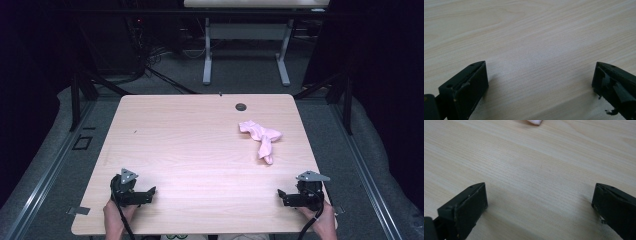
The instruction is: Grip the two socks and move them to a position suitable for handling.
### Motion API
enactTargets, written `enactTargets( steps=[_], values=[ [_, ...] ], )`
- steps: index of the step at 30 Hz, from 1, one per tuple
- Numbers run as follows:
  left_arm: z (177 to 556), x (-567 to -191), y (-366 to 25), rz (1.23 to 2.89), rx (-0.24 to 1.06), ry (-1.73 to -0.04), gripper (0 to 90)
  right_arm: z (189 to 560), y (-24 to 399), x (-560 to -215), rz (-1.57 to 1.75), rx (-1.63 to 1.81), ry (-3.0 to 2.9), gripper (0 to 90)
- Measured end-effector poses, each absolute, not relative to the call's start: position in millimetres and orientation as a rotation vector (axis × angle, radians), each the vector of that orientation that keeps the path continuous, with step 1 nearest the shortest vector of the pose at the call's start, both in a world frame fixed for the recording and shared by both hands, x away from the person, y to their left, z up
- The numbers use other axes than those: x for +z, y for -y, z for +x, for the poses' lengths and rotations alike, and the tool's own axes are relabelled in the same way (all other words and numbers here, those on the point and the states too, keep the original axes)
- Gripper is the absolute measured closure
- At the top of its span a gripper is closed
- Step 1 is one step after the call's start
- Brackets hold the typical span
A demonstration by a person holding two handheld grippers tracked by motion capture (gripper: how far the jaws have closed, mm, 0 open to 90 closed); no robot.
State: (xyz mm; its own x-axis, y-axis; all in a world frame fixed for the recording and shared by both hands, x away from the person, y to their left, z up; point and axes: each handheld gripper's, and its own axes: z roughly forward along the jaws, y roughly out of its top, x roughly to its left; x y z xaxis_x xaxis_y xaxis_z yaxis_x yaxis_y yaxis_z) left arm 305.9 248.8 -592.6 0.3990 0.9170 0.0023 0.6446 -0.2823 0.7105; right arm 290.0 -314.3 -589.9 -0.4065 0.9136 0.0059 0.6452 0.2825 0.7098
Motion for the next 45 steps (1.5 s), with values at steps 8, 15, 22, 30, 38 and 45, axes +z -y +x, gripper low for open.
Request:
enactTargets(
  steps=[8, 15, 22, 30, 38, 45],
  values=[
    [305.7, -592.6, -248.4, 2.028, 0.558, -1.33, 0.3, 290.9, 311.6, -589.8, 1.431, 0.891, -2.127, 0.0],
    [305.8, -592.5, -248.2, 2.025, 0.56, -1.335, 0.3, 295.2, 310.0, -587.8, 1.455, 0.863, -2.133, 0.1],
    [305.9, -592.6, -248.0, 2.023, 0.56, -1.337, 0.4, 303.2, 313.5, -580.1, 1.539, 0.868, -2.153, 0.0],
    [305.7, -592.5, -247.9, 2.023, 0.559, -1.338, 0.5, 319.5, 308.8, -554.8, 1.563, 0.839, -2.238, 0.0],
    [305.8, -592.6, -248.0, 2.023, 0.561, -1.336, 0.5, 349.3, 301.1, -533.8, 1.544, 0.832, -2.326, 0.0],
    [305.8, -592.6, -248.0, 2.023, 0.561, -1.337, 0.5, 377.0, 290.7, -522.0, 1.537, 0.835, -2.369, 0.0]
  ],
)
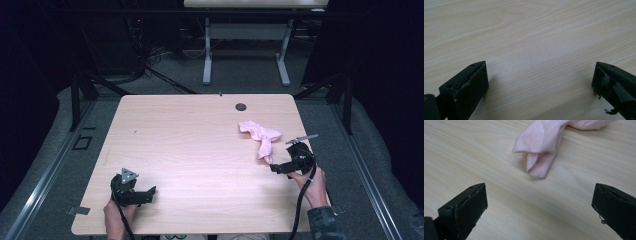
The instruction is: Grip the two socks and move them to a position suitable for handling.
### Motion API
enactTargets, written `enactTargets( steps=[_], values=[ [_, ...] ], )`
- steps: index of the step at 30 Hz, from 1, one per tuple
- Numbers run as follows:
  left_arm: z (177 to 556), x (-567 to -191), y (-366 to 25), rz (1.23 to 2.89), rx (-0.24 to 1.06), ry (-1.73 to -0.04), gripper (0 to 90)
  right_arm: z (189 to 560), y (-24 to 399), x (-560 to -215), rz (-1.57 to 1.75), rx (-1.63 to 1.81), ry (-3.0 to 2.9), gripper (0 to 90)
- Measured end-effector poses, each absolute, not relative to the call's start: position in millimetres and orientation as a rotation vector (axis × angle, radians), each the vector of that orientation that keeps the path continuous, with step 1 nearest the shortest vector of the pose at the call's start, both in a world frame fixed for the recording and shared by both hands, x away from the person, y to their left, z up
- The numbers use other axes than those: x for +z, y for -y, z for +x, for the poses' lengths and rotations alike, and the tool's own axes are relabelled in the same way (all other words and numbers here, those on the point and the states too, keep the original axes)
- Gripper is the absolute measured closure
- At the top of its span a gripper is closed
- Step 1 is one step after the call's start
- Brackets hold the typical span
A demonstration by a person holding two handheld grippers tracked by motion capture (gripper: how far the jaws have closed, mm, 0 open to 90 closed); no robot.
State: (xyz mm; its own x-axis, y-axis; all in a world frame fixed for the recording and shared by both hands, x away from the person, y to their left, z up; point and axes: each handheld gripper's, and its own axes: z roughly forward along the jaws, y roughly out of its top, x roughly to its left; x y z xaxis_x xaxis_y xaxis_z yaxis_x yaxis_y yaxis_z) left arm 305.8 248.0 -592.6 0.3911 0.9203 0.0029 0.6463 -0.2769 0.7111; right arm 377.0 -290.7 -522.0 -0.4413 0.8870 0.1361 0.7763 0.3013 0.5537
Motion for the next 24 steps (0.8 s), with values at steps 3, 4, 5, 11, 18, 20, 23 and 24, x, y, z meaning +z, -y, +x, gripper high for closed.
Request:
enactTargets(
  steps=[3, 4, 5, 11, 18, 20, 23, 24],
  values=[
    [305.8, -592.6, -247.9, 2.022, 0.561, -1.337, 0.5, 390.8, 285.0, -519.4, 1.535, 0.826, -2.379, 0.0],
    [305.8, -592.6, -247.9, 2.023, 0.562, -1.337, 0.5, 399.7, 281.3, -519.1, 1.551, 0.824, -2.381, 0.0],
    [305.8, -592.6, -247.9, 2.022, 0.561, -1.337, 0.5, 404.1, 279.4, -518.9, 1.561, 0.806, -2.387, 0.0],
    [305.7, -592.6, -247.9, 2.022, 0.562, -1.336, 0.6, 424.5, 272.2, -519.5, 1.598, 0.786, -2.412, 0.0],
    [305.6, -592.5, -247.7, 2.023, 0.563, -1.336, 0.7, 452.4, 263.9, -524.2, 1.636, 0.739, -2.41, 3.1],
    [305.6, -592.5, -247.7, 2.023, 0.564, -1.335, 0.6, 455.0, 261.9, -525.9, 1.649, 0.738, -2.407, 3.7],
    [305.5, -592.5, -247.8, 2.022, 0.564, -1.335, 0.9, 461.8, 258.6, -529.4, 1.647, 0.701, -2.426, 14.3],
    [305.5, -592.5, -247.7, 2.02, 0.564, -1.336, 1.1, 464.4, 255.1, -532.4, 1.661, 0.697, -2.417, 17.5]
  ],
)
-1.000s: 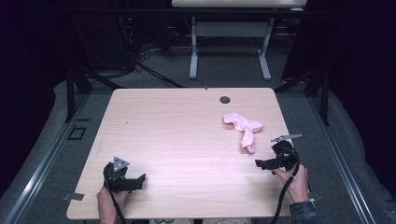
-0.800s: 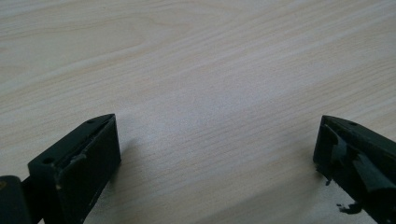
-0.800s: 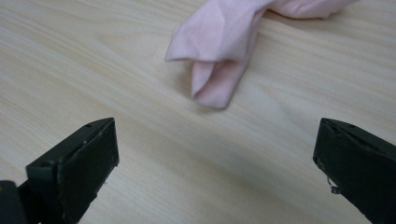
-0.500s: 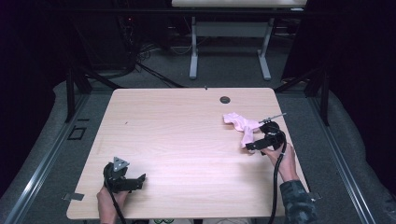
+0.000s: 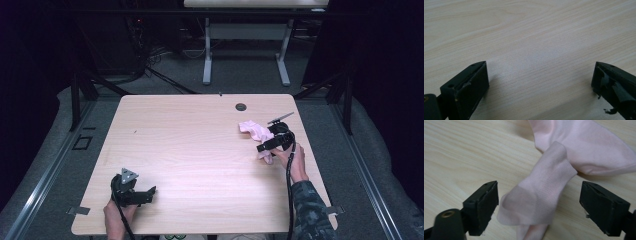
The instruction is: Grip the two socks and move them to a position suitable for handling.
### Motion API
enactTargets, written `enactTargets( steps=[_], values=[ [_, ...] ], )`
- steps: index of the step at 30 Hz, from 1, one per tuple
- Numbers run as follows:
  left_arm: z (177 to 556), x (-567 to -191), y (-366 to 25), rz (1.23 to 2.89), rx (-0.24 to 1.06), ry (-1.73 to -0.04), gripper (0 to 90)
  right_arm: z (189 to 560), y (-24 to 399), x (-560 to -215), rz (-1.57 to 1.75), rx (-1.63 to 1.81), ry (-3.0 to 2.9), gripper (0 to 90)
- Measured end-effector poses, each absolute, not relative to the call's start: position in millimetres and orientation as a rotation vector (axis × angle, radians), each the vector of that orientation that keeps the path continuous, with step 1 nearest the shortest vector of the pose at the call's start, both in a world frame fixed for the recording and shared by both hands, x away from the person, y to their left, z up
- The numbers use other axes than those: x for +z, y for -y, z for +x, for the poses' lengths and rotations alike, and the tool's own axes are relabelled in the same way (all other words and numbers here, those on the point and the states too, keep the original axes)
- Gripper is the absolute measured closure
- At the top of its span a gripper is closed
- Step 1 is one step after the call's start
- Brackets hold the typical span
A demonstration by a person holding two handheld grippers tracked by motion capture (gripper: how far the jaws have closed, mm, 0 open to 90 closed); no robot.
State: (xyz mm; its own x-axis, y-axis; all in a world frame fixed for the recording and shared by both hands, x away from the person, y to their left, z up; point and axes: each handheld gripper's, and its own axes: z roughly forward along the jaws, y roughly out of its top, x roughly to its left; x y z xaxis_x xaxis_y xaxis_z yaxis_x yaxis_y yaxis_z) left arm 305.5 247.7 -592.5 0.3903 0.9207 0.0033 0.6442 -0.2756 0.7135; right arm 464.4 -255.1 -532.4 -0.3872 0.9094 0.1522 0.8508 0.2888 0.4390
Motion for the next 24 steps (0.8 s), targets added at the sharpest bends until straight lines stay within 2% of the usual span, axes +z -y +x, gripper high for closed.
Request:
enactTargets(
  steps=[2, 5, 10, 11, 12, 13, 16, 17, 21, 24],
  values=[
    [305.4, -592.5, -247.7, 2.019, 0.565, -1.335, 1.3, 466.2, 252.3, -536.1, 1.674, 0.676, -2.403, 26.0],
    [305.3, -592.4, -247.8, 2.022, 0.567, -1.333, 1.6, 468.1, 251.8, -538.6, 1.673, 0.641, -2.419, 30.4],
    [305.2, -592.4, -247.7, 2.02, 0.565, -1.334, 1.7, 467.3, 253.3, -547.6, 1.708, 0.628, -2.394, 51.3],
    [305.2, -592.4, -247.7, 2.02, 0.565, -1.334, 1.7, 467.3, 253.3, -547.6, 1.708, 0.628, -2.394, 51.3],
    [305.1, -592.4, -247.8, 2.02, 0.567, -1.332, 1.9, 466.3, 254.5, -548.1, 1.728, 0.661, -2.384, 57.4],
    [305.1, -592.4, -247.8, 2.02, 0.567, -1.332, 2.0, 466.3, 254.5, -548.1, 1.728, 0.661, -2.384, 57.4],
    [305.1, -592.3, -247.8, 2.022, 0.568, -1.331, 2.1, 465.2, 255.2, -548.1, 1.722, 0.665, -2.394, 67.2],
    [305.1, -592.3, -247.9, 2.022, 0.568, -1.33, 2.1, 465.2, 256.1, -548.6, 1.716, 0.674, -2.404, 73.5],
    [305.1, -592.3, -247.9, 2.022, 0.568, -1.33, 2.1, 464.1, 257.4, -549.1, 1.722, 0.706, -2.402, 78.3],
    [305.1, -592.3, -247.9, 2.021, 0.568, -1.332, 2.2, 461.1, 256.4, -546.2, 1.728, 0.733, -2.381, 78.5]
  ],
)
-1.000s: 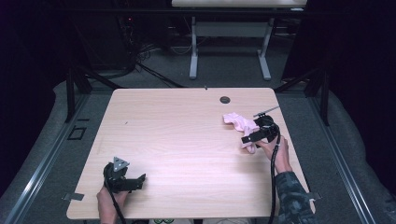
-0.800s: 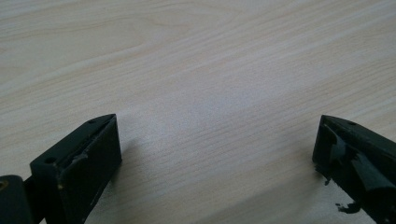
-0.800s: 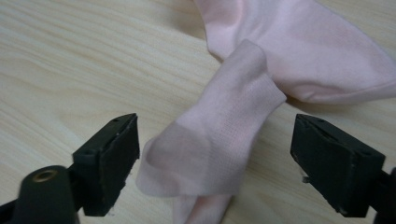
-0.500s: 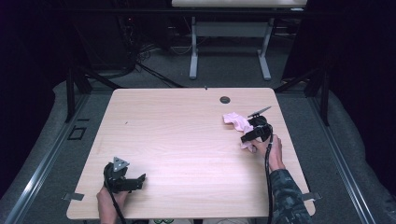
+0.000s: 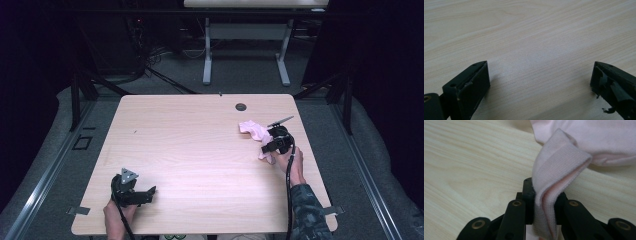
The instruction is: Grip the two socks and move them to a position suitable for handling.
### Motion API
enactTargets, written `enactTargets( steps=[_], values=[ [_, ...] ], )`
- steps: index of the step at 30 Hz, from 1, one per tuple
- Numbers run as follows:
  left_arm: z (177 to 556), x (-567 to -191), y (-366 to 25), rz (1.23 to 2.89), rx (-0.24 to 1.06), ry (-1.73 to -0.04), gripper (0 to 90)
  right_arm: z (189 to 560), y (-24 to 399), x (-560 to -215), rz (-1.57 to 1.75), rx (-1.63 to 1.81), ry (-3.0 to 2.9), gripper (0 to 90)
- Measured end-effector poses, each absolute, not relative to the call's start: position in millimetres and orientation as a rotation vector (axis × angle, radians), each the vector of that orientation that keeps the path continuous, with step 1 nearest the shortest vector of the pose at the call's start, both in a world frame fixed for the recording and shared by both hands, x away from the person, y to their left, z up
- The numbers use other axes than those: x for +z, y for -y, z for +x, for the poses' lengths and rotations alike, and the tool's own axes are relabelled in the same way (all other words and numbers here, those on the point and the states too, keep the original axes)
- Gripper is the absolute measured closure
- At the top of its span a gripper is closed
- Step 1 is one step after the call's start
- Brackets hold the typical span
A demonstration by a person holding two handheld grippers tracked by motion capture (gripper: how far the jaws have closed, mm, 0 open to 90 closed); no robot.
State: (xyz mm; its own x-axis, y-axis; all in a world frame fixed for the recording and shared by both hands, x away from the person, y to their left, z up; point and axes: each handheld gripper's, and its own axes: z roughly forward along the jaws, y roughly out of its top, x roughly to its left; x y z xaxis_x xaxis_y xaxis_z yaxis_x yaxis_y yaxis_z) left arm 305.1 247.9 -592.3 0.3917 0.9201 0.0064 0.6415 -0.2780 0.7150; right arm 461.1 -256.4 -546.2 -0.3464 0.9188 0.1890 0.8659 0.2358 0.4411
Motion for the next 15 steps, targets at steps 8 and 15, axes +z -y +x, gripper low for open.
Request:
enactTargets(
  steps=[8, 15],
  values=[
    [305.1, -592.4, -247.9, 2.02, 0.568, -1.332, 2.2, 446.4, 252.8, -524.4, 1.645, 0.776, -2.397, 78.3],
    [305.1, -592.4, -247.8, 2.019, 0.569, -1.333, 2.2, 429.3, 249.2, -508.8, 1.574, 0.821, -2.435, 77.9]
  ],
)
